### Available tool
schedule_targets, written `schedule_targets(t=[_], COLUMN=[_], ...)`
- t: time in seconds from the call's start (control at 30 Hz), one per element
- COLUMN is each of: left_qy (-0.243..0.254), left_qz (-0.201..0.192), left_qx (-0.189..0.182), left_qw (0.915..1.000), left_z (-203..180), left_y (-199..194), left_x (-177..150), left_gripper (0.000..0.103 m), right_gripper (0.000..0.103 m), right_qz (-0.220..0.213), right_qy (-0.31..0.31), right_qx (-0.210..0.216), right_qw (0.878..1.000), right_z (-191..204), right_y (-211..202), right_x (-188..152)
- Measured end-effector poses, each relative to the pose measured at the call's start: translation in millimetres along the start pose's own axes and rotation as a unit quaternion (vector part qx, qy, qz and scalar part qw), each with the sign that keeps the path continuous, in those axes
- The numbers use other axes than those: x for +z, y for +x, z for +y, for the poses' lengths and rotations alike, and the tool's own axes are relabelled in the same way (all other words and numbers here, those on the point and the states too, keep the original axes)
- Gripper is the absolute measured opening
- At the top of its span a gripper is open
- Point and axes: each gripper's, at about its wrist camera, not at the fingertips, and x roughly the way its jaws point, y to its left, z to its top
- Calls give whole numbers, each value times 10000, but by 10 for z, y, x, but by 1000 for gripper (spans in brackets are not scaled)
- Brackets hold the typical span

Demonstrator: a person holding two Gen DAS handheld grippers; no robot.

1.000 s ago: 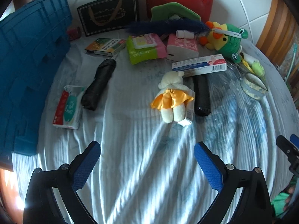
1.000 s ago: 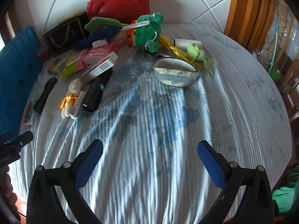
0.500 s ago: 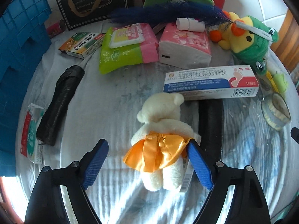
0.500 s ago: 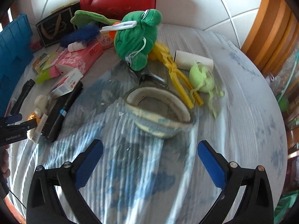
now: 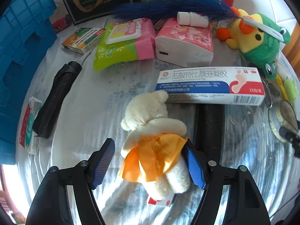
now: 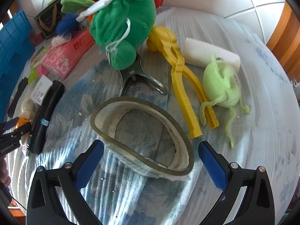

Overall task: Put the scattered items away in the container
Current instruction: 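Reach the left tool to the white teddy bear while the right tool approaches the tape roll, then close the left tool on the teddy bear while the right tool grips the tape roll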

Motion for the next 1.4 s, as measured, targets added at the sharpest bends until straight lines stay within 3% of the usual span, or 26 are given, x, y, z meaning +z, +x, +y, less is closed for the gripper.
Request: schedule_targets(t=[0.07,0.17,0.33,0.37,0.47,0.5,0.63,0.87,1.03,1.23,1.4], left_qy=[-23,-42,-81,-63,17,43,147,250,157,45,-57], left_qz=[40,-15,-17,-17,-43,-75,-214,-516,-826,-1198,-1487], left_qx=[71,297,282,243,140,128,89,-45,-32,-13,8], left_qw=[10000,9996,9996,9997,9999,9999,9996,9983,9965,9928,9889], left_z=[-24,-48,-17,-13,-39,-46,-71,-48,51,168,250], left_y=[16,21,22,15,-51,-84,-216,-477,-755,-1090,-1367], left_x=[12,16,20,18,-9,-34,-140,-316,-426,-559,-686], left_gripper=[80,95,96,90,54,51,36,36,36,36,36], right_gripper=[101,101,102,102,102,96,95,94,94,94,94], right_qz=[96,168,-39,-56,-34,-61,-93,-166,-463,-918,-1191], right_qy=[-98,-232,-396,-416,-348,-279,-257,-246,-254,-452,-676], right_qx=[41,-11,-9,8,42,72,122,171,192,224,314], right_qw=[9999,9996,9992,9991,9994,9996,9996,9994,9984,9945,9901], right_z=[27,100,251,275,295,293,392,595,741,714,992], right_y=[77,180,179,182,211,185,46,-239,-548,-878,-1064], right_x=[-3,8,20,14,-23,-40,-152,-446,-570,-405,-327])
